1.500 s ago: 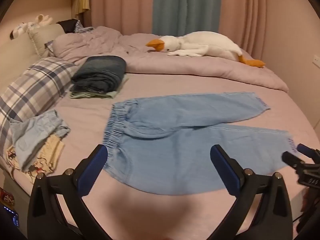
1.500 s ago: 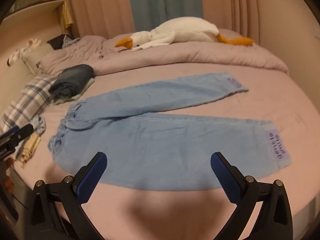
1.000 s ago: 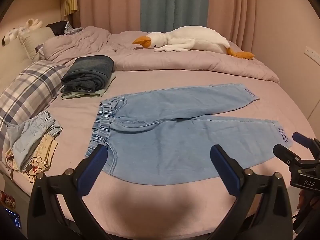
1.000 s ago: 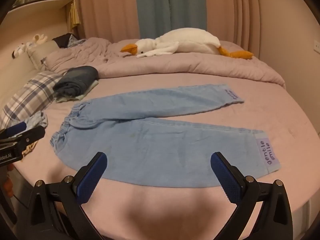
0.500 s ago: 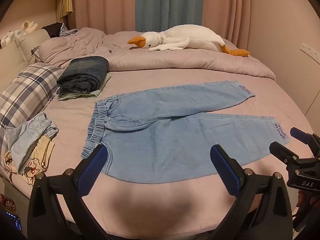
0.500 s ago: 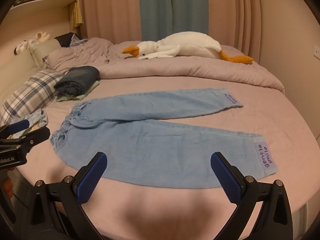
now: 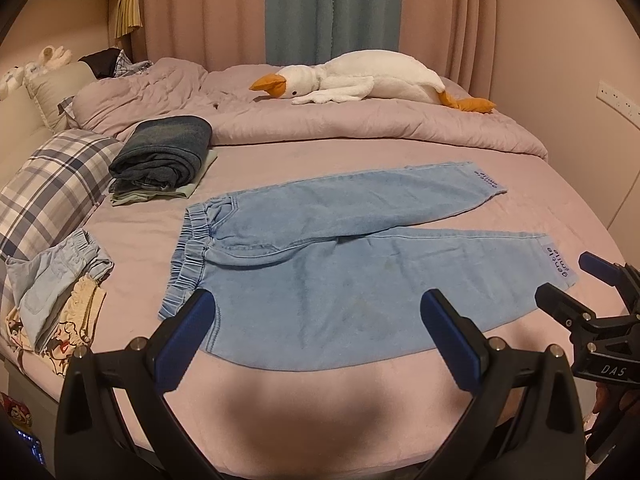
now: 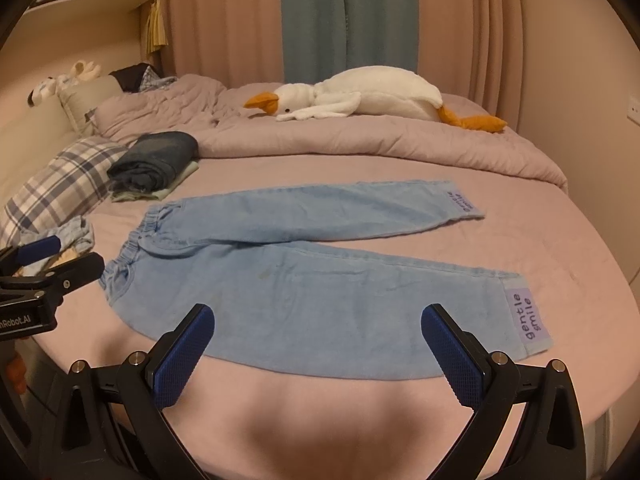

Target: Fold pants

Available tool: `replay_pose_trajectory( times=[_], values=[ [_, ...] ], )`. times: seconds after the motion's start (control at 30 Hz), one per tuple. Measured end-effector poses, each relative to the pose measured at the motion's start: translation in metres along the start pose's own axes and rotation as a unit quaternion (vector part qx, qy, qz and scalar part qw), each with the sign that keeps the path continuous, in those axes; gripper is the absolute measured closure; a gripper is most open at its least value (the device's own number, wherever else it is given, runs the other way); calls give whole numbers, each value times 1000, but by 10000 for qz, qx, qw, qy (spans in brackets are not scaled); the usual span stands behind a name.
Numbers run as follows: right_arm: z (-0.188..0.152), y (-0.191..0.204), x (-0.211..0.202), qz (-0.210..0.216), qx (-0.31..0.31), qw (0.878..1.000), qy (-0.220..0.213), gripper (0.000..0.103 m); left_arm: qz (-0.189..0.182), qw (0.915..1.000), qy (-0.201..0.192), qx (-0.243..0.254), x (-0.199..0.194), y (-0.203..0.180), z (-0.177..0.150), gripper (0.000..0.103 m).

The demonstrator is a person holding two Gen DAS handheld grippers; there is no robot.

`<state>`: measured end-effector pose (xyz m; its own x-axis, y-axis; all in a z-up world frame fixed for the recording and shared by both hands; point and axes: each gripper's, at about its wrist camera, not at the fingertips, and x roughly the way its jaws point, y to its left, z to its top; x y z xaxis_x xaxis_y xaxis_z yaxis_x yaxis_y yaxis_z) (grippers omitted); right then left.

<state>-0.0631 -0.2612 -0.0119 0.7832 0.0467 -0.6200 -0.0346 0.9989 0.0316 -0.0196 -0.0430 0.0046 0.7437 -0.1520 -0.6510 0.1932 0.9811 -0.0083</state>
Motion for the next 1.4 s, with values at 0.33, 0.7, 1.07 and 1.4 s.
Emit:
replay_pose_trajectory(
  times=[0.33, 0.7, 1.07, 1.4],
  values=[
    [0, 1, 3, 19, 14, 10000, 57, 0, -42, 10000, 65, 37, 4, -4, -3, 0],
    [0, -2, 4, -17, 50, 10000, 59, 0, -50, 9999, 70, 54, 4, -5, -3, 0],
    [-3, -3, 4, 7, 49, 10000, 31, 0, -56, 9999, 70, 81, 3, -8, -4, 0],
    [-4, -2, 4, 10, 43, 10000, 27, 0, -50, 9999, 86, 85, 4, -10, -5, 0]
  ],
)
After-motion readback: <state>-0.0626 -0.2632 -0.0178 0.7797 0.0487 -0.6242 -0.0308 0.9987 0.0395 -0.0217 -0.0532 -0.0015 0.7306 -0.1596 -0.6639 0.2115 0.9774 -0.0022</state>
